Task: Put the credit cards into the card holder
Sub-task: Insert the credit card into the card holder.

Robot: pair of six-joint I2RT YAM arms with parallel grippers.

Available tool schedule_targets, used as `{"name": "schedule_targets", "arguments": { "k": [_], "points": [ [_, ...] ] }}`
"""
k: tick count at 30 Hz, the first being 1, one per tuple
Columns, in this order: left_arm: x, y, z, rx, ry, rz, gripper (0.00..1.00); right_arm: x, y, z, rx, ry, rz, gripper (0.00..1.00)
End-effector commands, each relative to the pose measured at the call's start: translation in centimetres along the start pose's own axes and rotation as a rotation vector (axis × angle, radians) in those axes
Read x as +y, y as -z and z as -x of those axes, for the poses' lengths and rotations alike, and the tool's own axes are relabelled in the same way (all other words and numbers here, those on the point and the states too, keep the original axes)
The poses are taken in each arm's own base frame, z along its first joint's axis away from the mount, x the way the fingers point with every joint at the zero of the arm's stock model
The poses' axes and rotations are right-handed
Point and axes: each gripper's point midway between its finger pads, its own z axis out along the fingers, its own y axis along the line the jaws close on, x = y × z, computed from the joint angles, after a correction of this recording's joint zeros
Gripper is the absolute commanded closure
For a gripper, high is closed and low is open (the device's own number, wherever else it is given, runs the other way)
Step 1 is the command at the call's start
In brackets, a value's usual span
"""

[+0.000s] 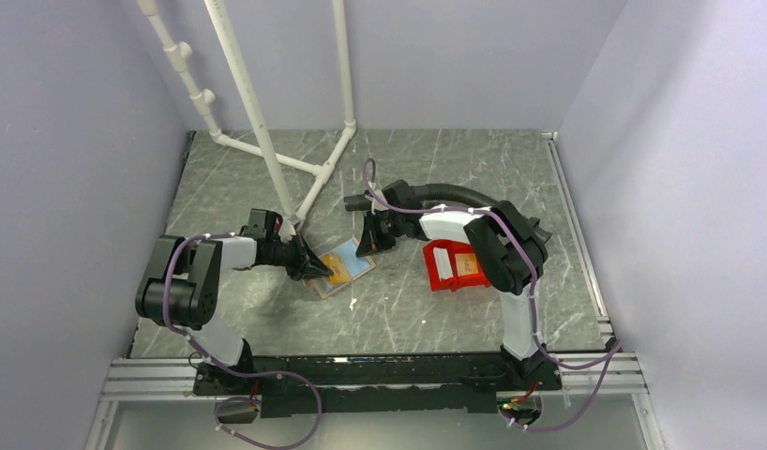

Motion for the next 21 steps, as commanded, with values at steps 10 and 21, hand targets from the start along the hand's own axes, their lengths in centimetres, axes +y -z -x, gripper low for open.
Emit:
{"name": "schedule_targets", "arguments": {
  "k": [10,21],
  "points": [
    [0.9,-1.1,2.9,-0.095,0.052,0.054,1.0,0.4,-0.6,1.0,-0.04,0.035,0.039,1.0],
    [1.0,-1.4,3.8,-0.193,0.104,0.034,1.0,0.7,-0.9,0.3,-0.028,0.01,0.079,1.0]
  ]
}}
